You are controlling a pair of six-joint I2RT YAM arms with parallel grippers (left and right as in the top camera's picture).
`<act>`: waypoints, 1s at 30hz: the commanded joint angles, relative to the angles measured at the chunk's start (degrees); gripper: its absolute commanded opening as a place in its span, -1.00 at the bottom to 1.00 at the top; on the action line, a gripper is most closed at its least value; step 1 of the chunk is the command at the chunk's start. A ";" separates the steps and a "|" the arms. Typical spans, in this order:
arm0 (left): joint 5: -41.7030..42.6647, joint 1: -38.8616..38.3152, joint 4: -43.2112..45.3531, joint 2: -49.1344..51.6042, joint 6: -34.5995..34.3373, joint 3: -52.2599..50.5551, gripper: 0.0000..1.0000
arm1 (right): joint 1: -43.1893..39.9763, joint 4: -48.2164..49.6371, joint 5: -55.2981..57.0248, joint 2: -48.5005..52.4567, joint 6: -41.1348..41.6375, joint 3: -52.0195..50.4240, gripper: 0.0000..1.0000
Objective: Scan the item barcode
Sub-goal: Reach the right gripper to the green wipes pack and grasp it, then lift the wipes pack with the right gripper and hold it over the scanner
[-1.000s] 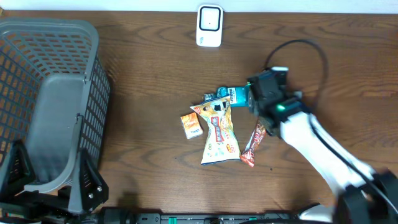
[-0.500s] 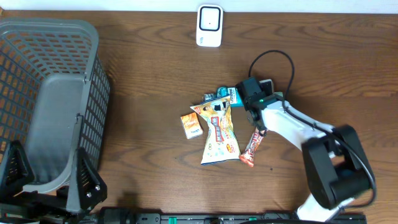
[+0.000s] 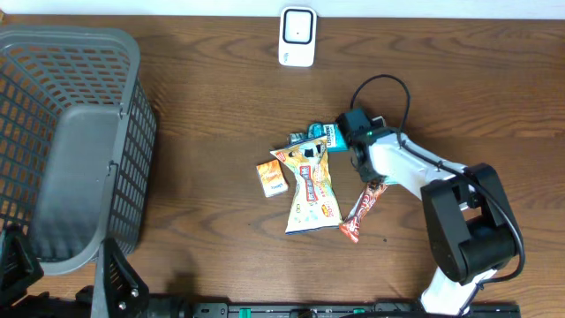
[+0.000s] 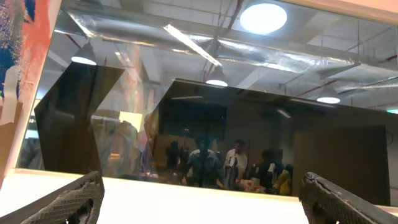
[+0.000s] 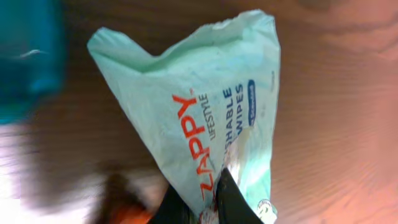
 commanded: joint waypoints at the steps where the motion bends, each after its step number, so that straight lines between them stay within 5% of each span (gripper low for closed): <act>1: -0.31 0.31 -0.31 -1.40 0.26 0.11 1.00 | -1.84 -5.75 -19.67 -5.40 -1.33 8.92 -0.98; 9: -0.28 3.89 -1.09 -4.31 0.24 -0.09 1.00 | -12.04 -15.32 -69.35 -10.05 -15.78 13.84 -0.98; 18: -0.09 6.82 -1.53 -6.58 -0.37 -1.07 1.00 | -17.44 -18.08 -102.64 -9.90 -23.82 9.94 -0.97; 23: -0.11 6.82 -2.82 -6.58 -0.35 -1.14 1.00 | -17.42 -18.86 -115.78 -9.90 -10.45 9.75 -0.97; 30: -0.09 6.82 -3.65 -6.56 -0.35 -2.10 1.00 | -17.42 -18.91 -116.78 -9.90 11.47 9.75 -0.98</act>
